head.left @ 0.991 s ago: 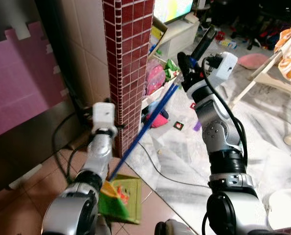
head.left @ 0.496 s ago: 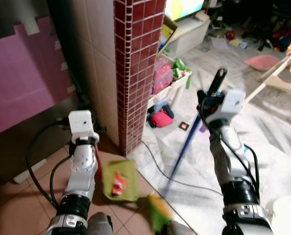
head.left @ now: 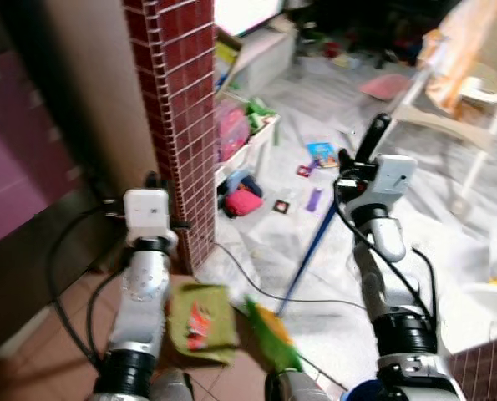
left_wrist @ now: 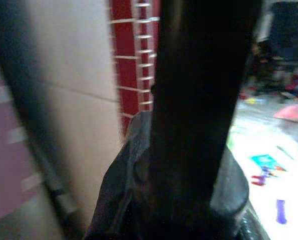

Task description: Sweep floor

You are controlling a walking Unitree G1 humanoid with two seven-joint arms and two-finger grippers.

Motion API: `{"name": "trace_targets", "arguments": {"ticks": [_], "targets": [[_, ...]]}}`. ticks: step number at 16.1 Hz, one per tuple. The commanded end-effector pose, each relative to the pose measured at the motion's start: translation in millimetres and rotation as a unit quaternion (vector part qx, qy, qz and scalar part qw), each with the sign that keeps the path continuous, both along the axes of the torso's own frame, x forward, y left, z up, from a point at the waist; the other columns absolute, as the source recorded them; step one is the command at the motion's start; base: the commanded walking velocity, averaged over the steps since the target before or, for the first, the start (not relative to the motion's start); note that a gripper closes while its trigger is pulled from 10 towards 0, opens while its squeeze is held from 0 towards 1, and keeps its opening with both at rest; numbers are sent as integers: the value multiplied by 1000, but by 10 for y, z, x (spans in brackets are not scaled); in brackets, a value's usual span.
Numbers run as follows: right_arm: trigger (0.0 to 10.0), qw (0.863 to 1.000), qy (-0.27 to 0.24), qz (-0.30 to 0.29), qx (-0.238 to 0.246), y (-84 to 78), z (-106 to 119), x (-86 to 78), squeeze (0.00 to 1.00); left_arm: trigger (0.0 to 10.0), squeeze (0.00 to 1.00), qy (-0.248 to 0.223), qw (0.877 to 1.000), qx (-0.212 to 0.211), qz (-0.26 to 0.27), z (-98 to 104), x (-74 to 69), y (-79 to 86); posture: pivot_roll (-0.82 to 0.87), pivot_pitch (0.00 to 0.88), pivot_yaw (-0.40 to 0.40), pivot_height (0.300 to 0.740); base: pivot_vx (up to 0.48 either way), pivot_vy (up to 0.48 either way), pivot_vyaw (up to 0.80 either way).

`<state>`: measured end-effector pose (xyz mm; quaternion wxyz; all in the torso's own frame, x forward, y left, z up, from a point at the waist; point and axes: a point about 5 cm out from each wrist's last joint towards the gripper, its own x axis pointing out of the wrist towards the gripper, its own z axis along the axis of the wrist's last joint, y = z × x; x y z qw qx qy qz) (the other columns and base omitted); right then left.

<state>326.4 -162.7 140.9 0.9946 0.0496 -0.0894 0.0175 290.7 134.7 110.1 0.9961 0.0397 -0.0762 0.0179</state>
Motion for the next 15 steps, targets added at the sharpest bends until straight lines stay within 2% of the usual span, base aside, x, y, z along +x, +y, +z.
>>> {"name": "trace_targets", "arguments": {"ticks": [1,4,10,12,15], "targets": [[10000,1000,-19,11,3,92,78,22,0,10000,0,-35,999,7,-1,168,-1,30,-21,0,-31,740,0,480,0],[10000,1000,-18,11,-2,121,59,29,0,10000,0,-25,1000,1,-18,176,-30,-45,-22,0,-30,740,0,480,0],[10000,1000,-21,-4,-20,81,67,66,0,10000,0,-10,999,5,-35,171,-46,-62,-31,0,-20,740,0,480,0],[10000,1000,-20,-8,-18,80,63,83,0,10000,0,-5,999,5,-42,169,-44,-83,-31,0,-16,740,0,480,-400],[10000,1000,-18,-14,-21,88,54,105,0,10000,0,-3,998,4,-55,182,-43,-126,-28,0,-12,740,0,480,-800]]}}
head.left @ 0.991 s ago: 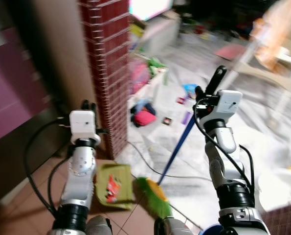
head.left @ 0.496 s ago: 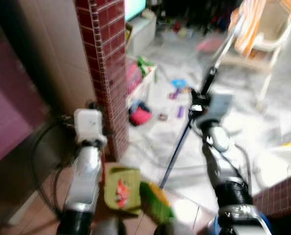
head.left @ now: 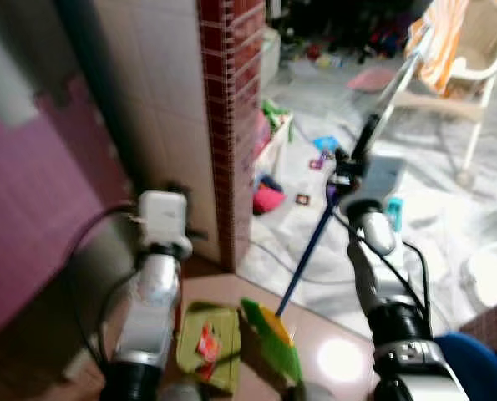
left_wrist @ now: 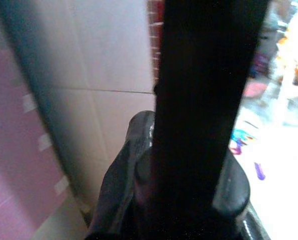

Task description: Sweep floor

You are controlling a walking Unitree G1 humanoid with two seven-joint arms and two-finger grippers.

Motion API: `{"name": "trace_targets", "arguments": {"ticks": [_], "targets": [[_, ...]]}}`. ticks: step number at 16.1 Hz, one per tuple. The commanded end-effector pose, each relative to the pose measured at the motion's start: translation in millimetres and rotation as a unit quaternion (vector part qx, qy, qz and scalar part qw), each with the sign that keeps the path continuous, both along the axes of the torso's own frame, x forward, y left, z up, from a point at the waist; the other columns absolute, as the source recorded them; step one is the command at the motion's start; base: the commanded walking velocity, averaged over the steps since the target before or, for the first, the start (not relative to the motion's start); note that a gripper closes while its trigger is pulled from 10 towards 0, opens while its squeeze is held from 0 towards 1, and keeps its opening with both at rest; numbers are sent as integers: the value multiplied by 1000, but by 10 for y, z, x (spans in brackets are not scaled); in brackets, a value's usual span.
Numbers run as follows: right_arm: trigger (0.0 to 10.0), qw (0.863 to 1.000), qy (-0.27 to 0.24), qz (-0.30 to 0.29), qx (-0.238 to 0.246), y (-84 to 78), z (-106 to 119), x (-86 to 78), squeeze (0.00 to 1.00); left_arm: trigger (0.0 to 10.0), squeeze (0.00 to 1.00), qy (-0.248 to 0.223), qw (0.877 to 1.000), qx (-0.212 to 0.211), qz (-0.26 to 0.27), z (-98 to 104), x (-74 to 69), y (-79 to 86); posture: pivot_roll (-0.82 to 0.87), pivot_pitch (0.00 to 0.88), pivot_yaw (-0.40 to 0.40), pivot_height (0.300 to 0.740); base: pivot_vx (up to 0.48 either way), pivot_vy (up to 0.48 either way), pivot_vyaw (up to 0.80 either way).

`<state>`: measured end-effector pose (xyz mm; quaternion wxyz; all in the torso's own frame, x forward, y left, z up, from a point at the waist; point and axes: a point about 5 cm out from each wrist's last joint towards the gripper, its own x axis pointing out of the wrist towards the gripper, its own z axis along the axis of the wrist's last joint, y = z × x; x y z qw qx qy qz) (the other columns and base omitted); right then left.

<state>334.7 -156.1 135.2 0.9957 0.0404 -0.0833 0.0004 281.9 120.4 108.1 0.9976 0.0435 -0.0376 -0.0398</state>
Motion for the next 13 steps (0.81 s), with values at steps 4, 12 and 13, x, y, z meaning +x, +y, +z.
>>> {"name": "trace_targets", "arguments": {"ticks": [4,12,13], "targets": [[10000,1000,-19,-5,-17,4,72,22,0,10000,0,-32,999,-11,-19,182,40,-32,-27,0,-7,740,0,480,-800],[10000,1000,-18,2,-20,68,70,71,0,10000,0,-42,997,2,-71,224,93,-164,-24,0,-19,740,0,360,-795],[10000,1000,-17,2,-19,69,68,74,0,10000,0,-43,996,1,-73,228,90,-169,-21,0,-17,740,0,0,-600]]}}
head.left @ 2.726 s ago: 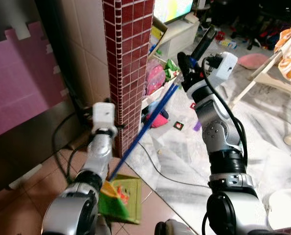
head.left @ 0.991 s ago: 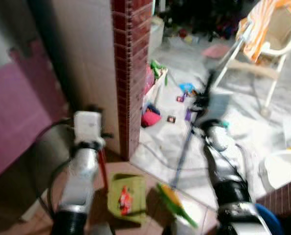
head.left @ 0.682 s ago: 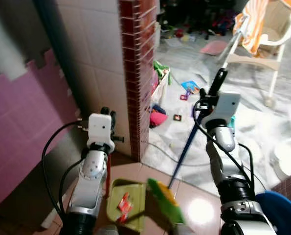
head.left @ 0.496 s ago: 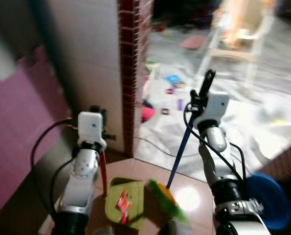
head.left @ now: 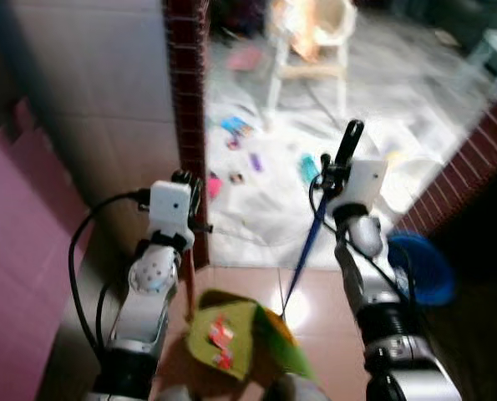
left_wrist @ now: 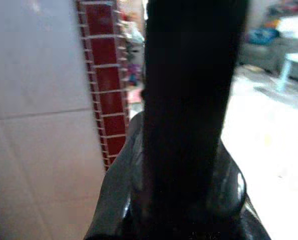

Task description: Sweep floor

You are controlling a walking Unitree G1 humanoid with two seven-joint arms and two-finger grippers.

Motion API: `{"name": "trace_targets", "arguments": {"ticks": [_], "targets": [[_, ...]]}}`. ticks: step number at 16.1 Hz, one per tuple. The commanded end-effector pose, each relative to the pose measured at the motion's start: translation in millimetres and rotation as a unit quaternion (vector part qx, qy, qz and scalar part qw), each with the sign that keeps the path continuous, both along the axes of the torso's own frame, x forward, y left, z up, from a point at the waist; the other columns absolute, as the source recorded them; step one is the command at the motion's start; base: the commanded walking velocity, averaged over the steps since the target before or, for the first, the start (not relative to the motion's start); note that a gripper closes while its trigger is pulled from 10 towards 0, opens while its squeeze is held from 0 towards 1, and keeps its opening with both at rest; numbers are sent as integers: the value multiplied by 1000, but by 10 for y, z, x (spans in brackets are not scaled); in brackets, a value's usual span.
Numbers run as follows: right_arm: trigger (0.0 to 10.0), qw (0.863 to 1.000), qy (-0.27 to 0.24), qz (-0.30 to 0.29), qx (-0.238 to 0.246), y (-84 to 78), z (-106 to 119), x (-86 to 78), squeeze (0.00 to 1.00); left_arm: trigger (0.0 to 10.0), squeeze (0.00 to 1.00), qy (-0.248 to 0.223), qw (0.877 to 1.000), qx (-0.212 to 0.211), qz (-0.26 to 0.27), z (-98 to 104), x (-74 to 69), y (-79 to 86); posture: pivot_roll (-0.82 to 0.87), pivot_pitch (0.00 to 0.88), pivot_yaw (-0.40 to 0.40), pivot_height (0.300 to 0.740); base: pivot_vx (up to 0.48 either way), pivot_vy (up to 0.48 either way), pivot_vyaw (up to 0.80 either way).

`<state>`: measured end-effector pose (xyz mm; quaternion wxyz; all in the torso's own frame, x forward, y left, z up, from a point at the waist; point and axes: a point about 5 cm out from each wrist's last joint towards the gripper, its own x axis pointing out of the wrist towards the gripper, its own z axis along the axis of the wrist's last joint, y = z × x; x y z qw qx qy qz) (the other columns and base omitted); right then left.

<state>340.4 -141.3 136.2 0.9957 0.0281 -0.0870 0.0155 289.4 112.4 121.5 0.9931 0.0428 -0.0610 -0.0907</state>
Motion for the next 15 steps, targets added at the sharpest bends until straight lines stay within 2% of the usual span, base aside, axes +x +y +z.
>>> {"name": "trace_targets", "arguments": {"ticks": [1,5,9,15], "targets": [[10000,1000,-11,-13,-2,-76,50,21,0,10000,0,-20,1000,-2,-17,97,15,-84,-17,0,-13,740,0,0,-475],[10000,1000,2,-8,-1,-44,-44,-24,0,10000,0,-12,1000,-7,-5,94,-22,-82,-4,0,-12,740,0,0,0],[10000,1000,14,-10,0,-30,-109,-37,0,10000,0,0,1000,-7,-14,42,-37,-118,-5,0,-7,740,-259,0,0],[10000,999,14,-28,-4,-109,-79,15,0,10000,0,4,1000,-6,-16,40,-26,-107,-8,0,-3,740,-252,0,-74]]}}
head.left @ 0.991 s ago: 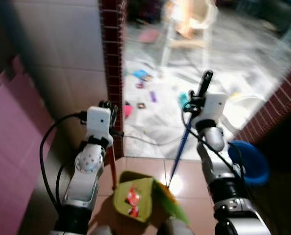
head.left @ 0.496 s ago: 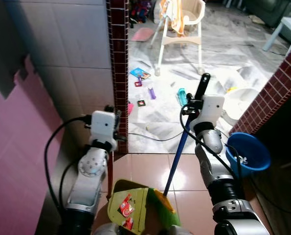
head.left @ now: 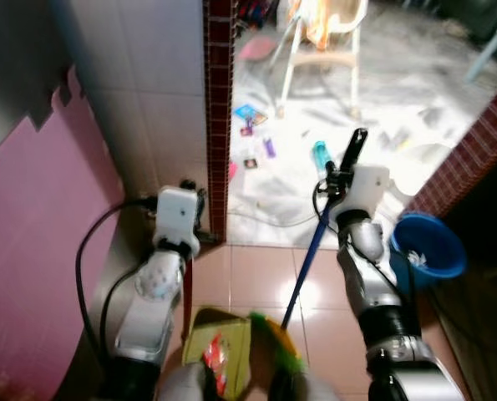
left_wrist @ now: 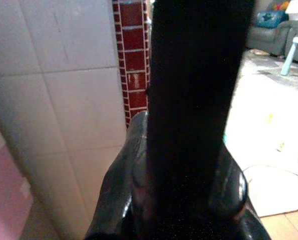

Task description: Sweep floor

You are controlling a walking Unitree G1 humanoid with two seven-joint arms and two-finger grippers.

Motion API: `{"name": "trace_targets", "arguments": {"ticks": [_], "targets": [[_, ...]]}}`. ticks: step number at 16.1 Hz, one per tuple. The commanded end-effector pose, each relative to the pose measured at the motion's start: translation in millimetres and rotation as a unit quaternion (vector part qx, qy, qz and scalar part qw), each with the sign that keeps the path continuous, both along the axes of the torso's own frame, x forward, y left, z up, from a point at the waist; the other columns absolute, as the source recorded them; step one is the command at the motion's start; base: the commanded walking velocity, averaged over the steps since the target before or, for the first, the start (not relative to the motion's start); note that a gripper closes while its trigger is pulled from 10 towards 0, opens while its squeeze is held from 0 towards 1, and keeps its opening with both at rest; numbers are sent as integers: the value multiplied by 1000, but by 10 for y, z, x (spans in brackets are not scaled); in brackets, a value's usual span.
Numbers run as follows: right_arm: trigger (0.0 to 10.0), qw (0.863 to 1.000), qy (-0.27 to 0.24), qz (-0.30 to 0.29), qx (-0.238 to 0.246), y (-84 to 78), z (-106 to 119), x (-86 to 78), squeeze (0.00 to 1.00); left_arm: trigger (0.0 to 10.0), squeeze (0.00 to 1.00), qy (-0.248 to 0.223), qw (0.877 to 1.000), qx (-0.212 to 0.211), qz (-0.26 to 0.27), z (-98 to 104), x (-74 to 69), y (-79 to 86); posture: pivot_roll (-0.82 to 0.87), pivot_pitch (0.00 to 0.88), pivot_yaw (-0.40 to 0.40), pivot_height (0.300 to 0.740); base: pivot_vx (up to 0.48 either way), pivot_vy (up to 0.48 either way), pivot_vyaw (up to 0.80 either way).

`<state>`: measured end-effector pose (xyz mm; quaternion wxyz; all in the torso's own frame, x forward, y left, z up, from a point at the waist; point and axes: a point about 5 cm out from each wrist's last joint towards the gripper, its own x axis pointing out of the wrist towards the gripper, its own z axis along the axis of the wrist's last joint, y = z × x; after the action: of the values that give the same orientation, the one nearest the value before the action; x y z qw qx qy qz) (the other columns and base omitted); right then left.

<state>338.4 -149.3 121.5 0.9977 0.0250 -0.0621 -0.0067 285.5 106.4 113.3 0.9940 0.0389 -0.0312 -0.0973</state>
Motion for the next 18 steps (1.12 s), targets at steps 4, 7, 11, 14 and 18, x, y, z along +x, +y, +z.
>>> {"name": "trace_targets", "arguments": {"ticks": [4,7,11,14,18], "targets": [[10000,1000,-12,-11,-7,-48,69,39,0,10000,0,-22,1000,-7,-14,100,3,-75,-12,0,-6,740,-122,0,-641],[10000,1000,-13,-12,-8,-58,59,34,0,10000,0,-22,1000,-7,-17,95,-5,-96,-14,0,-6,740,0,0,-308],[10000,1000,-14,-12,-9,-58,58,31,0,10000,0,-28,1000,-4,-8,94,-7,-68,-14,0,-7,740,0,0,0],[10000,1000,-12,-16,-13,-92,43,21,0,10000,0,-24,999,-13,24,70,-2,18,-15,0,-11,740,0,0,0],[10000,999,-8,-24,-23,-154,15,-5,0,10000,0,25,994,-71,77,-83,24,160,-23,0,-12,740,0,0,0]]}}
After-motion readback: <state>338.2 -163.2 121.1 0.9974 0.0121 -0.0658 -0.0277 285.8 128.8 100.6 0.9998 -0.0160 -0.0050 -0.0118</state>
